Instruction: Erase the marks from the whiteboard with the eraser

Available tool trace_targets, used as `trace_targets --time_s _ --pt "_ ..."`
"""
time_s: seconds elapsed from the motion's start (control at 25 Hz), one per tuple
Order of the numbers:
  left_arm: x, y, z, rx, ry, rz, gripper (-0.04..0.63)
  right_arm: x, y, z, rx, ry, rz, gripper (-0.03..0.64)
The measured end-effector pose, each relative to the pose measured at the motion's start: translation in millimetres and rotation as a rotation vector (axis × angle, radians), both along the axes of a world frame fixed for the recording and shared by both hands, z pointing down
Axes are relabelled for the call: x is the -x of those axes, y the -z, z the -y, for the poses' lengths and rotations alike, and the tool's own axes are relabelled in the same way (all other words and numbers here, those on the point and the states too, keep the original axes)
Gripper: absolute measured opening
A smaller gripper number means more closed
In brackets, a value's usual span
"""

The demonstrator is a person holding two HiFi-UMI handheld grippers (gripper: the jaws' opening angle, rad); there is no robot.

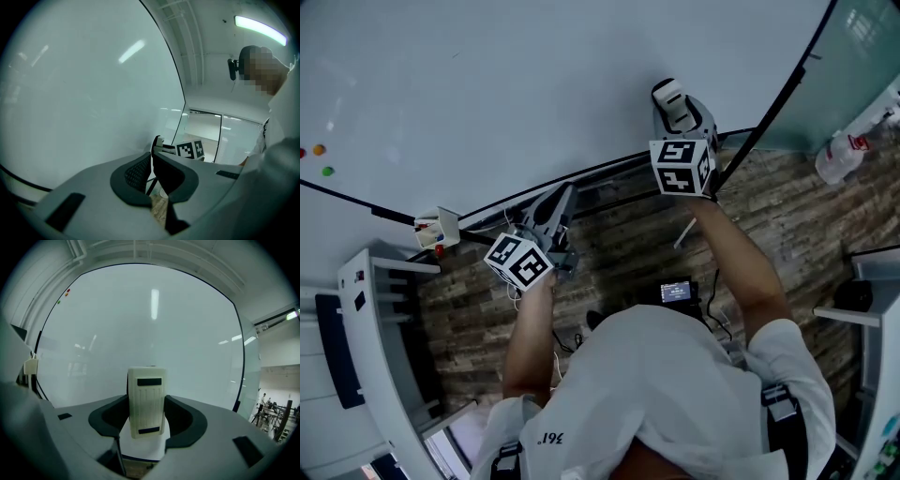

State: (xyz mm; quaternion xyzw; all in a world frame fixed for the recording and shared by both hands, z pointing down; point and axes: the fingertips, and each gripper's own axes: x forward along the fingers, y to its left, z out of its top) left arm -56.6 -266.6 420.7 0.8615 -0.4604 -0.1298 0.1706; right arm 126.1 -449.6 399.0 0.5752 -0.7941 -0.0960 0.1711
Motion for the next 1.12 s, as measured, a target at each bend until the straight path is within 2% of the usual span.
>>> trace_targets --time_s 0.32,0.6,0.84,1.12 --pt "-17 3 -19 0.003 0.03 -0.019 0.008 -8 10 -29 -0.002 0.102 0.004 0.25" --pt "-25 12 -51 -0.025 0.026 -0.026 0.008 -2 18 -71 0.014 0.182 0.058 0.25" --pt "-11 18 -95 -0.042 0.022 -0.041 0.008 8 31 -125 0.008 0.206 0.093 0.25" --pt "22 22 -158 -0.047 0.02 -0.052 0.008 28 34 -190 0.026 0.202 0.131 0.25"
